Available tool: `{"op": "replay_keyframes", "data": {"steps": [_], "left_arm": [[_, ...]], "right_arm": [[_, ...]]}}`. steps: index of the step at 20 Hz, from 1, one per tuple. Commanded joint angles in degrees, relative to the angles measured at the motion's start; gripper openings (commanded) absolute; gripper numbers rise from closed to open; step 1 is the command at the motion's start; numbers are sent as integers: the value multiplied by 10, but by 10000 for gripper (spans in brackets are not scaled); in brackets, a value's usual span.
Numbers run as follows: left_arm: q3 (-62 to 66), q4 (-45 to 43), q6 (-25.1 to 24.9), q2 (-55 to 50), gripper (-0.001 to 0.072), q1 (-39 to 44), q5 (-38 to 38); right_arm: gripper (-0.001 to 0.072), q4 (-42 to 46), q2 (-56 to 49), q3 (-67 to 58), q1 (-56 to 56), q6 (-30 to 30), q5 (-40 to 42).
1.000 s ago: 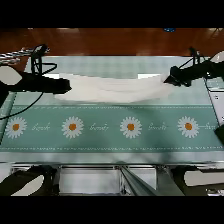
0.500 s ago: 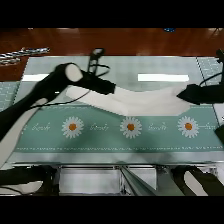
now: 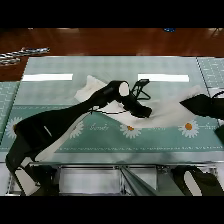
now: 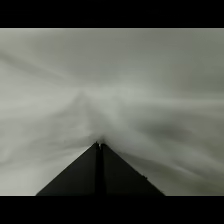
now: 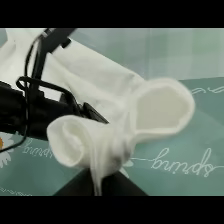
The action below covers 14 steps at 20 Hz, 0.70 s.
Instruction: Fold the shirts.
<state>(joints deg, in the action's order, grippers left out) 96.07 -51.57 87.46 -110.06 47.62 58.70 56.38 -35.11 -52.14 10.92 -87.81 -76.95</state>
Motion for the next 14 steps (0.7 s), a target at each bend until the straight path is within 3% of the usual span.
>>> {"op": "replay_keyframes", "data": {"steps": [1, 5, 9, 14], "left_arm": [[24, 36, -13, -16, 17, 5, 28], [34, 26, -13, 41, 17, -122, 82], [12, -81, -13, 189, 18, -282, 136], [-106, -111, -36, 427, 18, -436, 134]], "right_arm": [[24, -19, 6, 1, 0, -5, 16], [24, -68, -9, 1, -1, 4, 41], [24, -173, -96, -21, -12, 57, 61], [24, -173, -302, -164, -190, 68, 168]]}}
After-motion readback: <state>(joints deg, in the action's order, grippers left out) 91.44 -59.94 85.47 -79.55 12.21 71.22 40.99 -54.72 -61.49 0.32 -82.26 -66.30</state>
